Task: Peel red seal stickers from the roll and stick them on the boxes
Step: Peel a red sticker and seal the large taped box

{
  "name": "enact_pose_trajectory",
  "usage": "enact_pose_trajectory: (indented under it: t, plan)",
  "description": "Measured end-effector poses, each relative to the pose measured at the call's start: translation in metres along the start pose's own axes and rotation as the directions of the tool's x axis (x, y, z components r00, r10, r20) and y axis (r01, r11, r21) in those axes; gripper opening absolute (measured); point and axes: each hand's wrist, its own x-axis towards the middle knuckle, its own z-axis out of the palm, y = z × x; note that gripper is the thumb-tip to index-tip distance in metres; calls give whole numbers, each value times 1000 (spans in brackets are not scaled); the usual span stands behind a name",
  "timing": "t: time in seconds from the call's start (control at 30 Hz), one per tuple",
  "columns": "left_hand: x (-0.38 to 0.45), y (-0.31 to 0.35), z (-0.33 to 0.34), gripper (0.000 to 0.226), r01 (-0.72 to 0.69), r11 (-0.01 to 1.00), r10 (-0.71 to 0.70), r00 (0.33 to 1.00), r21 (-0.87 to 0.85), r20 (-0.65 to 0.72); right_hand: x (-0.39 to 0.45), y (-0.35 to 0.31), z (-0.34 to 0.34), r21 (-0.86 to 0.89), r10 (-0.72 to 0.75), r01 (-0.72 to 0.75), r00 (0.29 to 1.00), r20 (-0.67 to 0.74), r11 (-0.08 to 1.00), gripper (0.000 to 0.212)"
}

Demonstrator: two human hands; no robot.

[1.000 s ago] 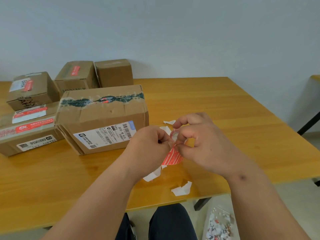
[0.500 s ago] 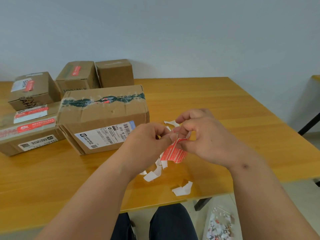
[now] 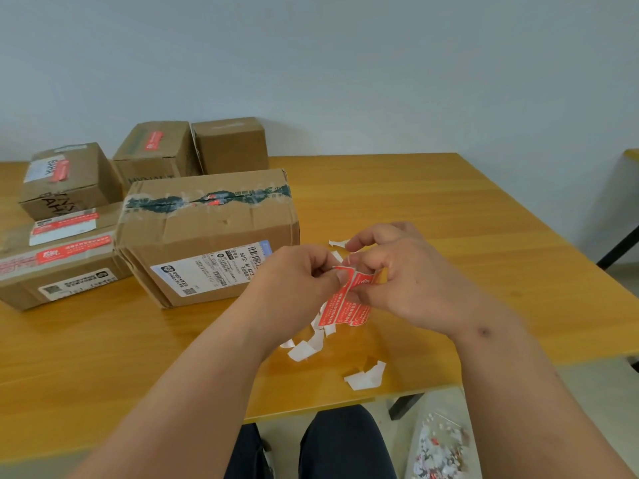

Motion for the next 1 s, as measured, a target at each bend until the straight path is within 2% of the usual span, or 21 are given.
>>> enact_pose_trajectory:
  t: [0.1,0.2,0.33,0.5,0.63,0.83,1.0]
  plan:
    - [1,-3,2,24,17,999,-17,1000,-28,-2,-1,1,2,27,-8,9,1000,-20,1000,8]
    - [2,-2,1,25,19,998,-19,1000,-56,2,-1,1,2,46,-13,14,1000,-23,999,8]
    - [-1,0,-4,13,-5,995,8,1000,-99,31,0,3,2,40,-8,9,999,-35,999,10]
    - [-1,-2,-7,13,-18,1000,17,998,12,57,1,4,1,46,11,-10,1000,-22,999,16]
    - [0,2,-4,15,-4,1000,4,999,4,33,3,2,-2,15,45,-45,999,12,999,24]
    - [1,1,-1,14,12,999,-11,1000,-45,25,2,3,-1,25,12,-11,1000,-24,1000,9]
    - [2,-2,0,17,41,997,-41,999,-59,-5,1,4,2,27,-25,26,998,-53,999,11]
